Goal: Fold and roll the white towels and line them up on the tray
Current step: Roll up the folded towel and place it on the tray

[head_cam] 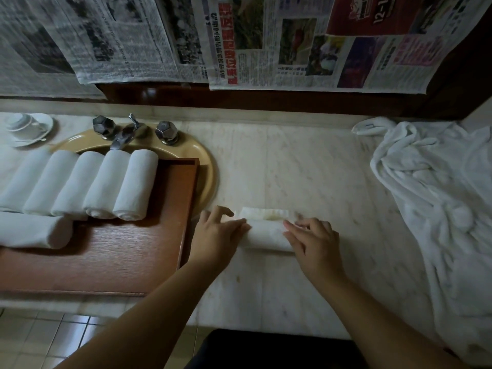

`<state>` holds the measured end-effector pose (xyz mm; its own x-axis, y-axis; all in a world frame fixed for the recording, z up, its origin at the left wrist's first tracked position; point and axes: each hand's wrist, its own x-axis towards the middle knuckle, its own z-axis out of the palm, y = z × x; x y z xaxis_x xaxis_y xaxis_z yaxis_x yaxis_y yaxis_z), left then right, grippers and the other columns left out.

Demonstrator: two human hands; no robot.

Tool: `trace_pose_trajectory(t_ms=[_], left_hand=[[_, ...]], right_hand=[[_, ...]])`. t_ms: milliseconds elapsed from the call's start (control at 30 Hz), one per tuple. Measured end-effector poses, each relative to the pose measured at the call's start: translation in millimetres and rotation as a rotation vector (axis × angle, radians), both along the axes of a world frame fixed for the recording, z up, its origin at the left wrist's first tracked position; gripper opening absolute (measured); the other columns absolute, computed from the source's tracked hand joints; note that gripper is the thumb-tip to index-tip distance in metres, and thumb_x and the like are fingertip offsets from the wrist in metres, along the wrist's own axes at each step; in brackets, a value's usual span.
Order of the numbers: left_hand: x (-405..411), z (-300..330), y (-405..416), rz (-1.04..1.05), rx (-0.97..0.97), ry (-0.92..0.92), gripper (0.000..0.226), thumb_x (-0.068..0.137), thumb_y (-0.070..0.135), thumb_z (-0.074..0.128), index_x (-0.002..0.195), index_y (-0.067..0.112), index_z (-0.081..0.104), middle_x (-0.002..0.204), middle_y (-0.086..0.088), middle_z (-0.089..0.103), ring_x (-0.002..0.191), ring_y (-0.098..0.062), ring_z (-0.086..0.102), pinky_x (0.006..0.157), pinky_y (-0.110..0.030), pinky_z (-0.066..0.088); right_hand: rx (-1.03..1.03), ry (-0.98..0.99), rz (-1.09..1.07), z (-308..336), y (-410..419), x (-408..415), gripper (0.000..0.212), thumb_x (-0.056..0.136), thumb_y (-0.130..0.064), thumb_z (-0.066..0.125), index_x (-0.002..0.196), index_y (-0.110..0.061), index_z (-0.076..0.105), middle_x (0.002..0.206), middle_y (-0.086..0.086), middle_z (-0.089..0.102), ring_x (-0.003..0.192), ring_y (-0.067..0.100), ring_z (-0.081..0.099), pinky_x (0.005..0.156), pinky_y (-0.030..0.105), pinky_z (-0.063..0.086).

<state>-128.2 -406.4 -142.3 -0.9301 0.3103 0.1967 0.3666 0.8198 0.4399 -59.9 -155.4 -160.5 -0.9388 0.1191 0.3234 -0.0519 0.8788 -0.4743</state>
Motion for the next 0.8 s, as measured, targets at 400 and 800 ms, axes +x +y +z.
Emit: trace_pose_trajectory(t_ms=[400, 800], left_hand=[[-22, -16, -14, -0.281, -0.080, -0.098, 0.066, 0.096, 0.069, 0.050, 0.140, 0.022, 0.064, 0.128, -0.001, 0.068, 0.098, -0.027, 0.061, 0.088, -0.039, 0.055], [-73, -1, 0, -0.192, -0.013, -0.498, 0.061, 0.089, 0.076, 0.051, 0.128, 0.032, 0.067, 0.116, 0.005, 0.071, 0.110, -0.018, 0.058, 0.097, -0.035, 0.046]], right_hand=[[-0.087, -0.224, 0.046, -14, 19, 2, 0.067, 0.094, -0.076, 0.044, 0.141, -0.032, 0.063, 0.121, -0.010, 0.058, 0.104, 0.019, 0.057, 0.089, 0.041, 0.051], [-0.299, -0.608, -0.073, 8, 29, -46, 0.071, 0.074, -0.084, 0.040, 0.126, -0.044, 0.066, 0.110, -0.004, 0.045, 0.116, 0.024, 0.046, 0.107, 0.036, 0.039]])
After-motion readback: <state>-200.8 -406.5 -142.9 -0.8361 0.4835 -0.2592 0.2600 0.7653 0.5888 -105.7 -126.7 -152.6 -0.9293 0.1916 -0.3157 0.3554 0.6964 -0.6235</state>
